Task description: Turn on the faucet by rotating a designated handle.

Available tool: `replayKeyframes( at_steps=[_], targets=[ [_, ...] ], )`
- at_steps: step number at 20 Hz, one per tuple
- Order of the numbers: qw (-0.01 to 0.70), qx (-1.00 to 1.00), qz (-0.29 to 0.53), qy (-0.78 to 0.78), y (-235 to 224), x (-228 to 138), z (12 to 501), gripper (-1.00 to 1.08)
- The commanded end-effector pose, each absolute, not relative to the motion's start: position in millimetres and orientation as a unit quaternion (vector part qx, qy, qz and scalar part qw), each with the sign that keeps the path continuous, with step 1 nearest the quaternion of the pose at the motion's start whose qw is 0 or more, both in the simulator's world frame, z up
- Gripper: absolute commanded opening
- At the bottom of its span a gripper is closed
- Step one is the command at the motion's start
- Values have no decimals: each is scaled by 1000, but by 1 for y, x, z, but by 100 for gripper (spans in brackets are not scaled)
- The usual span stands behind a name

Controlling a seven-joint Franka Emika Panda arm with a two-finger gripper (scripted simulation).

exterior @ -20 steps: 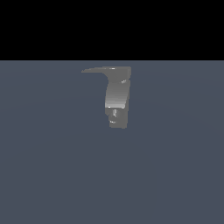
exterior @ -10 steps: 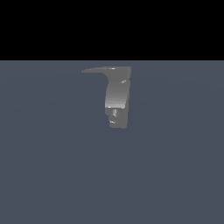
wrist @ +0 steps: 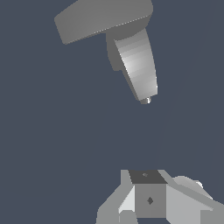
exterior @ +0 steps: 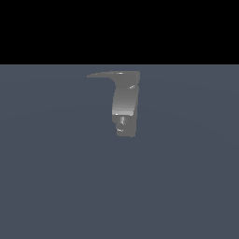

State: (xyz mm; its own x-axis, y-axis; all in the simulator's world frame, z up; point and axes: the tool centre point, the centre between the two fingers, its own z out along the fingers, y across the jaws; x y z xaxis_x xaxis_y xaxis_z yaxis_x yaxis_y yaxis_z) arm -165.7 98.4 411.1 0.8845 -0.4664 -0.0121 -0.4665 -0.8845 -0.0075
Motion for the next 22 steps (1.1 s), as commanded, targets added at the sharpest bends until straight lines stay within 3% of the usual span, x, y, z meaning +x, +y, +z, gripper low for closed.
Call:
replayKeyframes(
  at_steps=[1,22],
  targets=[
    [6,-964,5,266,106,-155,404,-100],
    [7,-886,4,464,145,-53,351,-100]
  ],
)
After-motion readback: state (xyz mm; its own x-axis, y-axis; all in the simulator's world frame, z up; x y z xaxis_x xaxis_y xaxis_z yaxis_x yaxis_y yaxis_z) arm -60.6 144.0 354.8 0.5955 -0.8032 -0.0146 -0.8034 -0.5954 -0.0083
